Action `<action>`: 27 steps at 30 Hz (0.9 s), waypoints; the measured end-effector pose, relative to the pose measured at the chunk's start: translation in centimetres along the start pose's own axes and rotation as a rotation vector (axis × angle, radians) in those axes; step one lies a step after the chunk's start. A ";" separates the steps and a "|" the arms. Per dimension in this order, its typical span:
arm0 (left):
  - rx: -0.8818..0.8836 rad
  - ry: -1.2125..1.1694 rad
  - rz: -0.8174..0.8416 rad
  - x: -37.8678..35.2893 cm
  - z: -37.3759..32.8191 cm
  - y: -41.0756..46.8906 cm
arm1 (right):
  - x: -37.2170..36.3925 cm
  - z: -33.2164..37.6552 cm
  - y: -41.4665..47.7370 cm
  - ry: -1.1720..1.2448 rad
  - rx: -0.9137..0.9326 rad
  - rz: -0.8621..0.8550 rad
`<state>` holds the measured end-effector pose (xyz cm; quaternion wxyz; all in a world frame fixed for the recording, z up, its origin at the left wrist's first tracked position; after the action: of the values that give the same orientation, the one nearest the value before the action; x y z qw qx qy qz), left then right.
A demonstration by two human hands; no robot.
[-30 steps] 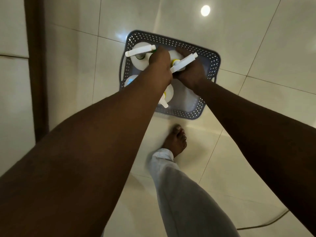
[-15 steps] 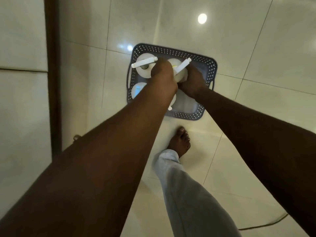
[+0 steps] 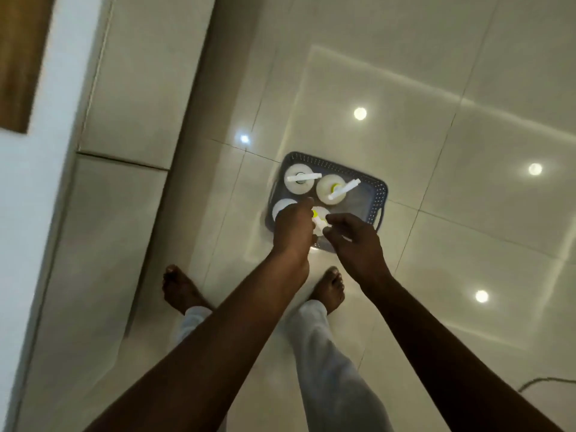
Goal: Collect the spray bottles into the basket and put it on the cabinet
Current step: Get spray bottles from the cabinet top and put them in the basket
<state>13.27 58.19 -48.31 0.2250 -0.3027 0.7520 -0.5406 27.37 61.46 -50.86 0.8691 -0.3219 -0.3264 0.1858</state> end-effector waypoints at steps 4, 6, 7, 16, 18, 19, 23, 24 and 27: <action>-0.211 0.134 0.035 5.9 -4.7 -3.9 | -2.1 8.0 -3.6 0.110 0.059 0.014; -0.301 0.190 -0.006 9.7 -7.1 -5.4 | -3.9 12.1 -5.3 0.134 0.091 0.031; -0.328 0.189 -0.049 12.0 -8.2 -6.2 | -4.9 14.1 -6.2 0.148 0.109 0.043; -0.535 0.048 -0.273 31.0 -13.5 -12.1 | -17.2 27.5 -12.0 0.198 0.281 0.253; -0.546 -0.015 -0.349 35.9 -12.8 -13.0 | -21.0 29.6 -13.5 0.187 0.312 0.302; -0.542 -0.043 -0.385 38.0 -12.4 -13.3 | -22.5 30.5 -14.3 0.177 0.328 0.327; -0.512 -0.201 -0.536 47.9 -9.7 -15.3 | -30.8 33.6 -18.2 0.106 0.372 0.456; -0.508 -0.213 -0.545 48.5 -9.5 -15.5 | -31.1 34.0 -18.4 0.107 0.370 0.460; -0.504 -0.318 -0.639 54.2 -7.6 -17.1 | -36.0 34.9 -20.9 0.047 0.373 0.533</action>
<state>-26.95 21.55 -30.32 0.0786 -0.6450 0.6850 -0.3294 -20.08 42.48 -32.50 0.8411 -0.2354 -0.1707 0.4561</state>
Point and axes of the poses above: each hand's wrist, its own y-axis towards the middle knuckle, its own x-axis out of the back of the hand, z = x × y, the point moved 7 cm from there along y, towards the middle knuckle, and after that the axes turned 6 degrees about -y, right-handed, at the moved point
